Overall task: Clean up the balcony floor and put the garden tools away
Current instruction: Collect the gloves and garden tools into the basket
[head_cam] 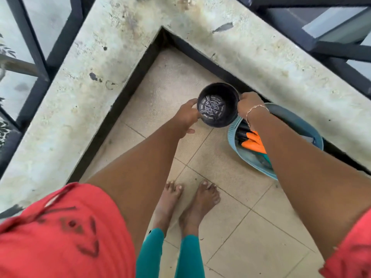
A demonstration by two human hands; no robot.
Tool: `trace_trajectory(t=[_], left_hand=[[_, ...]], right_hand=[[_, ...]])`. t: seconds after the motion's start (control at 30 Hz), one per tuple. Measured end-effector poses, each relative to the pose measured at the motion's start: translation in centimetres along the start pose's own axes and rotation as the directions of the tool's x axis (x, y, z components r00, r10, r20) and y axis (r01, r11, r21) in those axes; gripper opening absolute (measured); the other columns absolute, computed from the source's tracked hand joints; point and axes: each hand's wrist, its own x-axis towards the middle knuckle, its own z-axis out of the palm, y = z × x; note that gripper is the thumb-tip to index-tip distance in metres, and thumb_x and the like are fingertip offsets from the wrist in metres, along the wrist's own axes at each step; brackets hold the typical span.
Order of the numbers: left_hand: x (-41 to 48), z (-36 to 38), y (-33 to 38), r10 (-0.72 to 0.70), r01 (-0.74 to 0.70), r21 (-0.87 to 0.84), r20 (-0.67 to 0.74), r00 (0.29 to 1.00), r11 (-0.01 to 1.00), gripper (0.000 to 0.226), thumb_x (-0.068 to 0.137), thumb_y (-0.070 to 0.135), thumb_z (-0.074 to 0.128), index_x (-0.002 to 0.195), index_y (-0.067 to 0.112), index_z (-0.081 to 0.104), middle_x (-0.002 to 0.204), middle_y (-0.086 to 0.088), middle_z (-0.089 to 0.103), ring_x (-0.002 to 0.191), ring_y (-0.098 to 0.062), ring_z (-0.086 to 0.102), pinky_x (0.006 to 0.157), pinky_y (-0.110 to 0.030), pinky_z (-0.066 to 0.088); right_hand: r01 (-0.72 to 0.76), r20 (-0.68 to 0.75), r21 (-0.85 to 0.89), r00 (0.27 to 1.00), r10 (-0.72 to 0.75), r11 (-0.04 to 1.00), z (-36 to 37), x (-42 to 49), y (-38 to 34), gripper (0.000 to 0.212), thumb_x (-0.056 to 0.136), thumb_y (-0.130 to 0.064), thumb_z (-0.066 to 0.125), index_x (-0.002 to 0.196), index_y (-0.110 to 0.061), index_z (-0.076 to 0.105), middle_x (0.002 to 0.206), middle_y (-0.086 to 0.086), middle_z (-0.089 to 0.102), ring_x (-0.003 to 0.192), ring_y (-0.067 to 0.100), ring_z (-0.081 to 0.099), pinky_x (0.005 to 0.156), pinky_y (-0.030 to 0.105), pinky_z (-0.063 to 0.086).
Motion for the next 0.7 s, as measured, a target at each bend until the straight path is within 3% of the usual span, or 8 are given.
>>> trace_trajectory(t=[0.13,0.3,0.37,0.47,0.57,0.7], left_hand=[[0.1,0.9,0.2,0.005,-0.005,0.012,0.042,0.999,1.000,0.068,0.091,0.001,0.048,0.148,0.029,0.024,0.145,-0.006,0.041,0.129,-0.024,0.042,0.099,-0.048,0.044],[-1.1,1.3,-0.8,0.067,-0.063,0.133,-0.027,0.997,0.989,0.069,0.094,0.008,0.049,0.151,0.026,0.015,0.149,-0.011,0.035,0.128,-0.027,0.043,0.096,-0.043,0.044],[-3.2,0.6,-2.4,0.164,-0.129,0.361,-0.069,0.984,0.924,0.066,0.096,0.013,0.048,0.151,0.023,0.014,0.148,-0.012,0.036,0.124,-0.027,0.047,0.098,-0.039,0.044],[-7.3,-1.0,-5.1,0.254,-0.136,0.707,-0.063,0.965,0.694,0.064,0.097,0.021,0.047,0.151,0.019,0.012,0.147,-0.012,0.038,0.129,-0.029,0.043,0.105,-0.043,0.038],[-12.3,-2.8,-6.8,0.287,-0.132,0.770,-0.069,0.955,0.624,0.062,0.098,0.025,0.046,0.151,0.019,0.014,0.151,-0.009,0.032,0.135,-0.027,0.036,0.108,-0.043,0.035],[-21.9,-6.2,-8.7,0.268,-0.024,0.756,-0.203,0.942,0.654,0.060,0.098,0.032,0.044,0.150,0.019,0.017,0.152,-0.008,0.029,0.136,-0.025,0.035,0.109,-0.037,0.035]], right_hand=[[0.015,0.003,-0.046,1.000,-0.014,0.999,-1.2,0.1,-0.1,0.026,0.089,0.002,0.038,0.108,0.001,0.056,0.099,0.017,0.051,0.097,0.030,0.051,0.071,0.026,0.029],[0.057,-0.004,-0.042,0.998,-0.058,0.997,-2.1,-1.9,0.0,0.036,0.089,0.000,0.040,0.124,-0.002,0.048,0.121,0.020,0.053,0.102,0.032,0.051,0.078,0.033,0.038],[0.099,-0.059,-0.066,0.993,-0.103,0.993,-2.2,-4.3,0.6,0.042,0.088,-0.002,0.042,0.130,-0.007,0.045,0.129,0.018,0.050,0.115,0.034,0.049,0.089,0.035,0.039],[0.148,-0.145,-0.098,0.976,-0.161,0.984,-1.9,-9.7,1.5,0.049,0.087,-0.002,0.046,0.135,-0.010,0.041,0.135,0.016,0.044,0.122,0.033,0.043,0.100,0.037,0.035],[0.168,-0.162,-0.095,0.970,-0.182,0.981,-1.8,-16.3,1.5,0.051,0.086,-0.002,0.049,0.136,-0.010,0.040,0.137,0.014,0.039,0.123,0.032,0.041,0.103,0.040,0.034],[0.252,-0.231,-0.053,0.938,-0.258,0.966,-3.1,-27.0,1.3,0.057,0.082,0.002,0.051,0.137,-0.008,0.041,0.141,0.014,0.036,0.128,0.031,0.038,0.106,0.035,0.030]])
